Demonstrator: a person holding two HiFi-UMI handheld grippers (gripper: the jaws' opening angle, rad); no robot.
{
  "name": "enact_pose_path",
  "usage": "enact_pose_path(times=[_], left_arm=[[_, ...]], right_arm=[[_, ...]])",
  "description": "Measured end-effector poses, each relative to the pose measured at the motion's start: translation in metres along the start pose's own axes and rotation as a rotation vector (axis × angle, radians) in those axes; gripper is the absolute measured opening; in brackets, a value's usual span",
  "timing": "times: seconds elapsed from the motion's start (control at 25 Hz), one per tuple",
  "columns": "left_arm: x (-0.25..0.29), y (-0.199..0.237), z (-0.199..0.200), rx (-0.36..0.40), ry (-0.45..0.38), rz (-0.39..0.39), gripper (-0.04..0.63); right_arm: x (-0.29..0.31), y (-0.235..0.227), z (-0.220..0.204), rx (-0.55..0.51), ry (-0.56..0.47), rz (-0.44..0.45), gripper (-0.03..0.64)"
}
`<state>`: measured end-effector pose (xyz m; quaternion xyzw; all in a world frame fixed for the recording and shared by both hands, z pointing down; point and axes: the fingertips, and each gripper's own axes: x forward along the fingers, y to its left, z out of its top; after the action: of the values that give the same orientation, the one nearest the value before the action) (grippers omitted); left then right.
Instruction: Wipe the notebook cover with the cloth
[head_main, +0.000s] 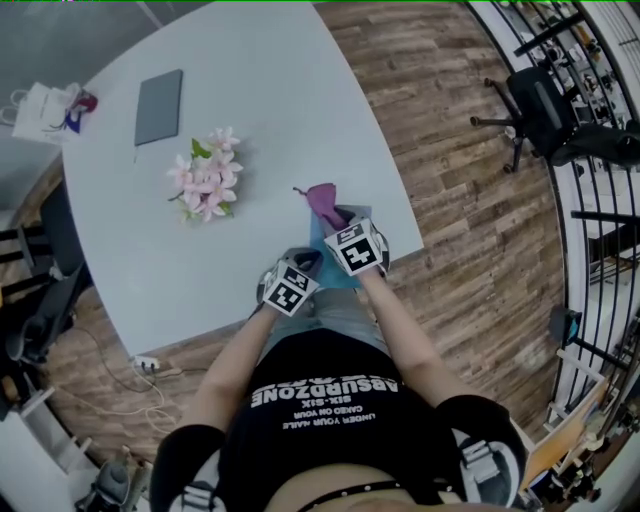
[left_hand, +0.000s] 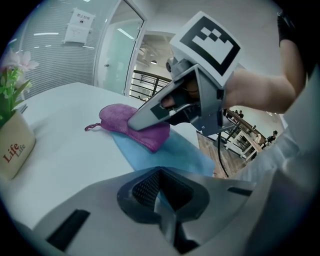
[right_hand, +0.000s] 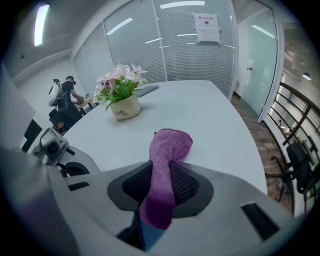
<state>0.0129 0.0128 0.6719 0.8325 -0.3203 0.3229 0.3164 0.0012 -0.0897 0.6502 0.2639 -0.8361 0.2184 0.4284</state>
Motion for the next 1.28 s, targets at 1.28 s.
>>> enact_pose_path(times=[1.28], left_arm=[[-0.001, 0.001, -0.001, -0.016, -0.052, 0.016, 0.015]], right_arm=[[-0.004, 0.048, -0.022, -0.084, -0.003, 0.192, 0.11]])
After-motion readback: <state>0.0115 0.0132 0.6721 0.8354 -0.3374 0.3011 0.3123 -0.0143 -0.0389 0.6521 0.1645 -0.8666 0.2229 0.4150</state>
